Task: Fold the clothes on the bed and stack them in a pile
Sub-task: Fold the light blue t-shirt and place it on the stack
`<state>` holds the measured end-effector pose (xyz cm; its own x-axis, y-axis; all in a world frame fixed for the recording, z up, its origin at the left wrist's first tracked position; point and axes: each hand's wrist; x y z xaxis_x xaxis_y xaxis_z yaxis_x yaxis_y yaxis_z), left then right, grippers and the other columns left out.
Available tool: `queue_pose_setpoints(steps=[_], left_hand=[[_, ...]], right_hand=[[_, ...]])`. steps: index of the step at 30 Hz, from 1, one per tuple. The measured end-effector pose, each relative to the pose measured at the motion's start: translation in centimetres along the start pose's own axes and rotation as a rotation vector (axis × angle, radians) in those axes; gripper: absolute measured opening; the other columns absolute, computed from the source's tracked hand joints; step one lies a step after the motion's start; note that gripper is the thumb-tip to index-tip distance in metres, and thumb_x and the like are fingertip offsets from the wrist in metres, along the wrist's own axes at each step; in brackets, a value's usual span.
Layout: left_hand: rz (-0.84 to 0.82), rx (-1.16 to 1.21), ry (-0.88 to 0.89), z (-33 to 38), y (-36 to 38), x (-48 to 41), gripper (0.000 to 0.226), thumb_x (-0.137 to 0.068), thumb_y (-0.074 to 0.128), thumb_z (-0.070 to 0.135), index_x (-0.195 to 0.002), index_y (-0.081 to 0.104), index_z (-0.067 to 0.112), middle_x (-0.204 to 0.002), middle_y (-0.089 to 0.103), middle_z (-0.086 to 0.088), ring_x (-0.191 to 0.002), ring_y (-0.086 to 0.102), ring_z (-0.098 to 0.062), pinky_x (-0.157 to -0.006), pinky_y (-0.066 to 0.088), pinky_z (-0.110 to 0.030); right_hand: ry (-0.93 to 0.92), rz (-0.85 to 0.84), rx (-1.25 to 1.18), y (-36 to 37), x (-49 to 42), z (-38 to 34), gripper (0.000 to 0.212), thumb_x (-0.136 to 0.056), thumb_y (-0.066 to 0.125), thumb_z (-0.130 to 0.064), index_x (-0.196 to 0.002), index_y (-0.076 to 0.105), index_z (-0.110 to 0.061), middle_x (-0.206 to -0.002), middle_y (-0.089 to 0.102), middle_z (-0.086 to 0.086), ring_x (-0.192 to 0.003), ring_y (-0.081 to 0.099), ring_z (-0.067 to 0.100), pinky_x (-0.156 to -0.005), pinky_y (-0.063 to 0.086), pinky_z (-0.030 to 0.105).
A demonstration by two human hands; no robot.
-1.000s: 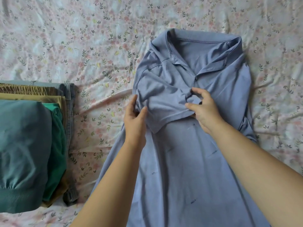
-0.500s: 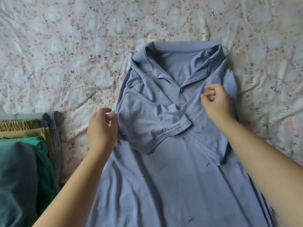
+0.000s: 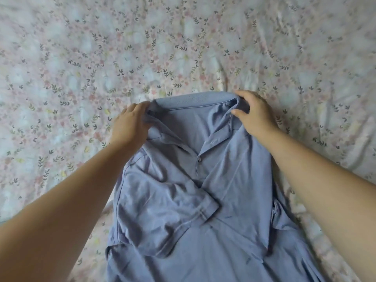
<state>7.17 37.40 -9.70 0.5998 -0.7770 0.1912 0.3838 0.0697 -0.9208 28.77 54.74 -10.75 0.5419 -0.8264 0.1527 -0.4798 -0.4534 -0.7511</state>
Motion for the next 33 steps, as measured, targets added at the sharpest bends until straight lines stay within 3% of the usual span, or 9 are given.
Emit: queue_pose_setpoints(steps=[4, 8, 14, 17, 19, 24, 27, 29, 33], left_hand=[[0.073, 0.046, -0.020, 0.4, -0.4, -0.9, 0.032, -0.086, 0.052, 0.003, -0.118, 0.055, 0.006, -0.115, 0.061, -0.019, -0.102, 0.055, -0.036, -0.074, 0.038, -0.035], [0.160, 0.182, -0.058, 1.2, -1.5, 0.2, 0.024, -0.089, 0.049, 0.002, -0.110, 0.059, 0.004, -0.104, 0.064, -0.016, -0.095, 0.056, -0.031, -0.067, 0.032, -0.027], [0.291, 0.365, -0.075, 1.6, -4.1, 6.2, 0.023, -0.083, 0.058, 0.000, -0.104, 0.064, 0.008, -0.099, 0.063, -0.001, -0.091, 0.054, -0.011, -0.074, 0.037, -0.020], [0.298, 0.357, -0.049, 2.0, -5.1, 10.9, 0.024, -0.081, 0.063, 0.001, -0.103, 0.067, 0.007, -0.093, 0.063, 0.002, -0.088, 0.054, -0.009, -0.075, 0.038, -0.012], [0.302, 0.358, -0.042, 2.1, -5.2, 14.6, 0.023, -0.079, 0.066, 0.003, -0.101, 0.068, 0.007, -0.092, 0.064, 0.001, -0.087, 0.056, -0.010, -0.072, 0.036, -0.009], [0.263, 0.300, -0.048, 1.0, -2.9, 24.4, 0.018, -0.076, 0.066, -0.001, -0.093, 0.068, 0.005, -0.091, 0.068, -0.012, -0.084, 0.059, -0.025, -0.068, 0.038, -0.017], [0.203, 0.248, -0.003, -0.3, 0.1, 29.9, 0.016, -0.068, 0.067, -0.005, -0.083, 0.065, 0.002, -0.080, 0.065, -0.014, -0.074, 0.059, -0.031, -0.064, 0.044, -0.031], [0.159, 0.172, -0.014, -1.6, 2.4, 32.9, 0.017, -0.065, 0.069, -0.007, -0.079, 0.065, 0.002, -0.077, 0.063, -0.013, -0.072, 0.059, -0.034, -0.065, 0.042, -0.033], [0.047, 0.194, -0.138, -2.7, 6.1, 36.6, 0.028, -0.067, 0.071, -0.006, -0.092, 0.066, 0.004, -0.097, 0.060, -0.015, -0.093, 0.056, -0.036, -0.081, 0.043, -0.038]], right_hand=[[-0.026, 0.043, -0.051, 0.3, -0.5, -0.1, 0.023, -0.087, 0.059, -0.015, -0.108, 0.059, -0.006, -0.100, 0.064, 0.008, -0.090, 0.056, 0.022, -0.068, 0.033, 0.021], [-0.045, 0.132, -0.205, -1.1, 0.0, -0.5, 0.009, -0.086, 0.062, -0.018, -0.086, 0.053, -0.016, -0.065, 0.045, -0.014, -0.059, 0.041, 0.000, -0.051, 0.031, 0.010], [-0.118, 0.094, -0.219, -4.7, 5.0, -0.7, 0.010, -0.084, 0.065, -0.016, -0.086, 0.060, -0.008, -0.069, 0.052, -0.006, -0.068, 0.048, 0.015, -0.061, 0.036, 0.018], [-0.158, 0.051, -0.177, -6.1, 9.3, -0.4, 0.012, -0.082, 0.066, -0.014, -0.085, 0.062, -0.003, -0.082, 0.060, 0.008, -0.078, 0.055, 0.024, -0.069, 0.042, 0.027], [-0.180, 0.034, -0.134, -6.4, 12.6, 0.0, 0.012, -0.081, 0.068, -0.011, -0.086, 0.063, -0.001, -0.084, 0.059, 0.007, -0.080, 0.055, 0.023, -0.069, 0.039, 0.025], [-0.229, -0.021, -0.116, -5.4, 21.0, 2.3, 0.015, -0.074, 0.072, -0.001, -0.085, 0.064, 0.005, -0.082, 0.052, 0.006, -0.078, 0.055, 0.026, -0.072, 0.043, 0.028], [-0.236, -0.039, -0.114, -3.8, 25.9, 4.4, 0.013, -0.071, 0.072, -0.006, -0.079, 0.065, 0.002, -0.081, 0.050, 0.005, -0.074, 0.052, 0.018, -0.072, 0.038, 0.009], [-0.227, -0.038, -0.095, -2.3, 29.0, 5.8, 0.015, -0.068, 0.072, -0.010, -0.077, 0.067, 0.000, -0.080, 0.052, 0.007, -0.074, 0.050, 0.011, -0.070, 0.037, 0.008], [-0.151, -0.068, 0.003, -0.2, 33.6, 8.2, 0.022, -0.065, 0.076, -0.010, -0.084, 0.070, -0.001, -0.087, 0.051, 0.018, -0.082, 0.054, 0.024, -0.075, 0.035, 0.014]])
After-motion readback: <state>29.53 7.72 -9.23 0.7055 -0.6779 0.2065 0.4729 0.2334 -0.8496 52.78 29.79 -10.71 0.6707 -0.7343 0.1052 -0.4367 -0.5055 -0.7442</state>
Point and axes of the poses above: each hand's wrist, its own x-axis away from the middle knuckle, its own y-axis out of the palm, z = x × y
